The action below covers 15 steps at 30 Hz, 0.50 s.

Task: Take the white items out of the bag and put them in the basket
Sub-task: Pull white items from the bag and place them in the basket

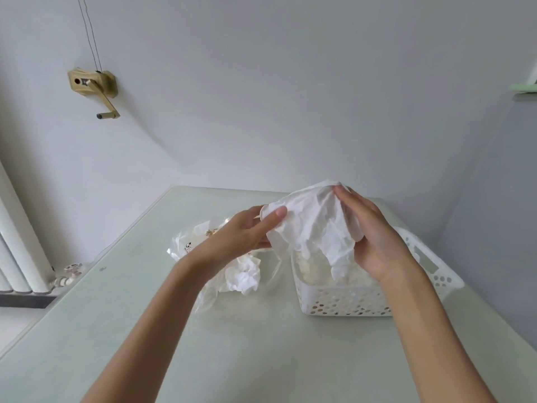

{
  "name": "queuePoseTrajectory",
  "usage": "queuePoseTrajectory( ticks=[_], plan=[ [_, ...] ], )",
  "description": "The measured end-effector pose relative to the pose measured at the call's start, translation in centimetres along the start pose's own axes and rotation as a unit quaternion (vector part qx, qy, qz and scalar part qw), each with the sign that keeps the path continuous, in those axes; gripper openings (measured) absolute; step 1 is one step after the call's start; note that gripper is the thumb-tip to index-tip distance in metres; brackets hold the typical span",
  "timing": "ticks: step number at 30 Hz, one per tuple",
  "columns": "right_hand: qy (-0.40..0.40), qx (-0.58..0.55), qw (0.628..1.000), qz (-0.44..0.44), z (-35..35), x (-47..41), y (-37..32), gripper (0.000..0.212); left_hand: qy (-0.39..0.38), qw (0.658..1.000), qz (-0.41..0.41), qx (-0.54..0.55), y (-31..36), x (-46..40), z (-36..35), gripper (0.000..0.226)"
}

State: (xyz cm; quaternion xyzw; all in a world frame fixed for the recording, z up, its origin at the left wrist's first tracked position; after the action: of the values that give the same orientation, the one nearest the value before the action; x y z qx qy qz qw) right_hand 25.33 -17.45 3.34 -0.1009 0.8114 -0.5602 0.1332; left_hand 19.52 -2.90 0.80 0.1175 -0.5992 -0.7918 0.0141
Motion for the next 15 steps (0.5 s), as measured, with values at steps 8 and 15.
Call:
queuePoseTrajectory(
  ticks=[8, 15],
  plan=[
    [0.032, 0.223, 0.974, -0.03, 7.8, 2.0, 1.1, 0.022, 0.129, 0.989, -0.059, 0.036, 3.8, -0.9, 0.4, 0.031],
    [-0.011, 0.377, 0.925, 0.041, 9.3, 2.7, -4.1, 0.057, 0.076, 0.982, -0.159, -0.07, 10.6, -1.5, -1.9, 0.014]
  ],
)
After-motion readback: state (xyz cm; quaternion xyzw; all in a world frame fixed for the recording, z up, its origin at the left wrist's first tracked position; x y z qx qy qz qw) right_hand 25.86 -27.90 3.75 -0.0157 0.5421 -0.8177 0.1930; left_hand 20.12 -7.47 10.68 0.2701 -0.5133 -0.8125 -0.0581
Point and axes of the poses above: each hand's wrist, its own x-axis away from the middle knuckle, its own z-axis out of the back of the hand, y = z × x, the point moved 9 cm from there along -x, towards the middle knuckle, and after that the axes turned 12 degrees about y, right-handed, at the moved point
